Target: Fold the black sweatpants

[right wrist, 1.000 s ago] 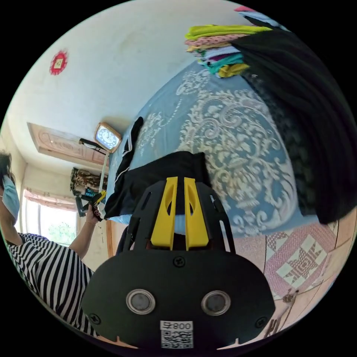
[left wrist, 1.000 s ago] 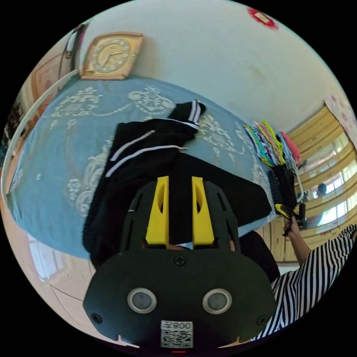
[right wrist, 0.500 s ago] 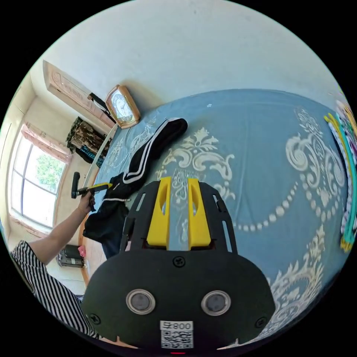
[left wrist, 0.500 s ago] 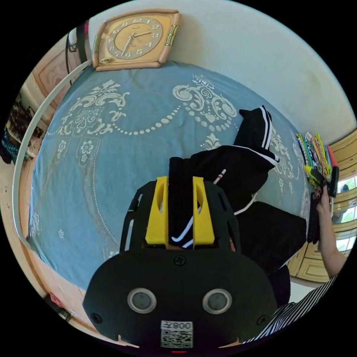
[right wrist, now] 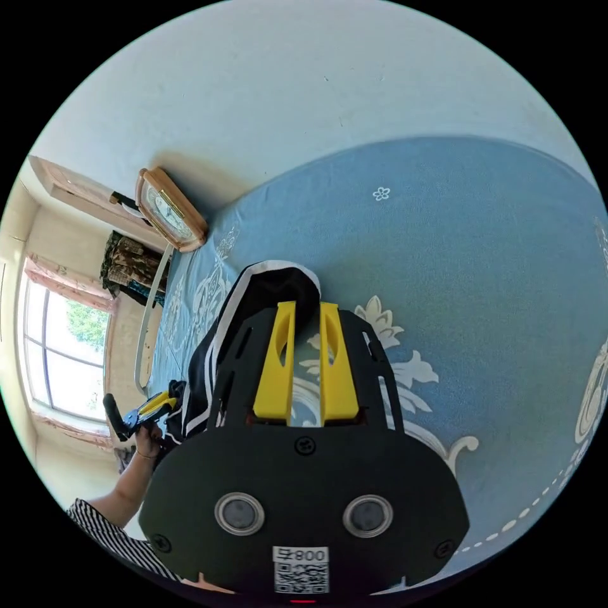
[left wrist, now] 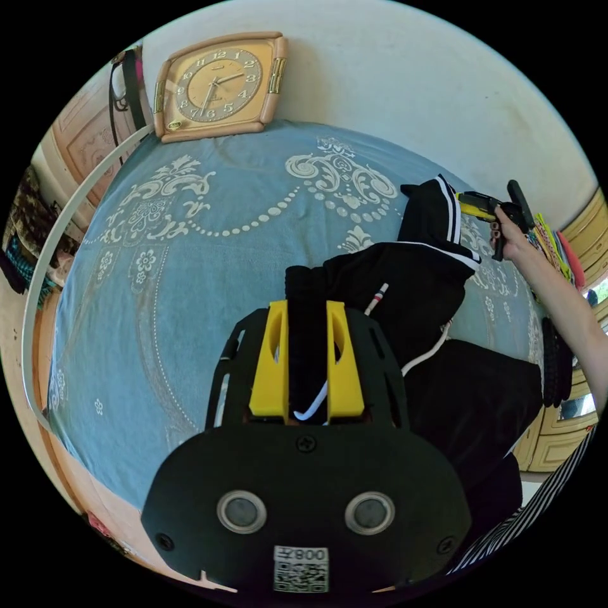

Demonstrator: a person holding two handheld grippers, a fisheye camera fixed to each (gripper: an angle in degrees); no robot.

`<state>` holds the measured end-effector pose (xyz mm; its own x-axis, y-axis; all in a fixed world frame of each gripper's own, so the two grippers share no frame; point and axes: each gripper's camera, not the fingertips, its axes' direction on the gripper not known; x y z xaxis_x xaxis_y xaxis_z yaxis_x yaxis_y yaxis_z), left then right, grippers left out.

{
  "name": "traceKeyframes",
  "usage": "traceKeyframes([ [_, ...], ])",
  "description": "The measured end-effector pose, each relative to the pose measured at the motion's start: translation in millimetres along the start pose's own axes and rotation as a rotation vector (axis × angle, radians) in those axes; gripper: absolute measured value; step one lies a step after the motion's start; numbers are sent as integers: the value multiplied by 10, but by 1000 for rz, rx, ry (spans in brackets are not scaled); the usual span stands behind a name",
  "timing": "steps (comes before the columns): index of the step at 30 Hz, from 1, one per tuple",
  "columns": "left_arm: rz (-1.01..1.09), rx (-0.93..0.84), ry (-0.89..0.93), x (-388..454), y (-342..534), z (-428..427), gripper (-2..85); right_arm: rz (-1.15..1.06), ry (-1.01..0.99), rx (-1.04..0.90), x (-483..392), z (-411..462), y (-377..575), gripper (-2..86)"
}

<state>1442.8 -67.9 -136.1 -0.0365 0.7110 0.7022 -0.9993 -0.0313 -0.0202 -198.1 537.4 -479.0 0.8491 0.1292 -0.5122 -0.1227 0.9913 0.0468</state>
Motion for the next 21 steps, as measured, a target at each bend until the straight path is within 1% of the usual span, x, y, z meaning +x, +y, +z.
traceKeyframes([
  [3, -2, 51, 41, -7, 21, -182, 38, -35, 31, -9, -163, -91, -56, 32],
  [7, -8, 174, 74, -34, 96, -622, 23, -145, -69, 139, -432, -798, 105, 23],
  [9, -2, 244, 71, -36, 129, -862, 21, -221, -46, 201, -595, -1206, 237, 21],
  [11, -9, 304, 57, -47, 147, -1093, 19, -326, 23, 264, -844, -1772, 407, 21],
  [12, -18, 349, 45, -62, 153, -1239, 19, -352, 45, 281, -911, -1911, 445, 21],
  [14, -47, 414, 37, -111, 144, -1429, 19, -437, 167, 357, -1178, -2395, 537, 22],
  [15, -70, 449, 25, -152, 118, -1516, 19, -448, 203, 368, -1234, -2486, 533, 22],
  [17, -125, 472, 19, -233, 40, -1542, 20, -478, 306, 349, -1382, -2675, 388, 24],
  [18, -160, 465, 38, -294, -40, -1485, 20, -478, 318, 340, -1392, -2683, 325, 25],
  [20, -198, 418, -13, -332, -191, -1307, 22, -466, 344, 222, -1312, -2518, -49, 30],
  [21, -193, 350, -48, -328, -316, -1125, 24, -447, 353, 181, -1258, -2428, -163, 32],
])
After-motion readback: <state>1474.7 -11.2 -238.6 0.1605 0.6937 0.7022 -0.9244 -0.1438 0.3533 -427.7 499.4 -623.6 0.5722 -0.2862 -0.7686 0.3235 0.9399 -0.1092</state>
